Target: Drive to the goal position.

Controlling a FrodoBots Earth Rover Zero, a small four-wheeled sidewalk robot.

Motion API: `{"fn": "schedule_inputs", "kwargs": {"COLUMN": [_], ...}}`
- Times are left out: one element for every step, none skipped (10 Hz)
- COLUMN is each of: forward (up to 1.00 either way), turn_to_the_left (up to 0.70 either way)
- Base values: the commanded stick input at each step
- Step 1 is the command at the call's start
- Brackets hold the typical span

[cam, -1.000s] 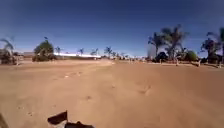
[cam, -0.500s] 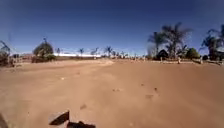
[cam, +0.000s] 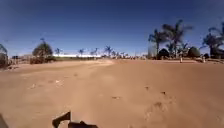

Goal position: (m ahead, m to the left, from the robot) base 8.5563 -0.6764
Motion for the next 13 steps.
{"fn": "schedule_inputs", "kwargs": {"forward": [0.70,0.70,0.70,0.70,0.70,0.70,0.70,0.70,0.70,0.70,0.70,0.70,0.70], "turn_to_the_left": [0.00,0.00,0.00,0.00,0.00,0.00,0.00,0.00,0.00,0.00,0.00,0.00,0.00]}}
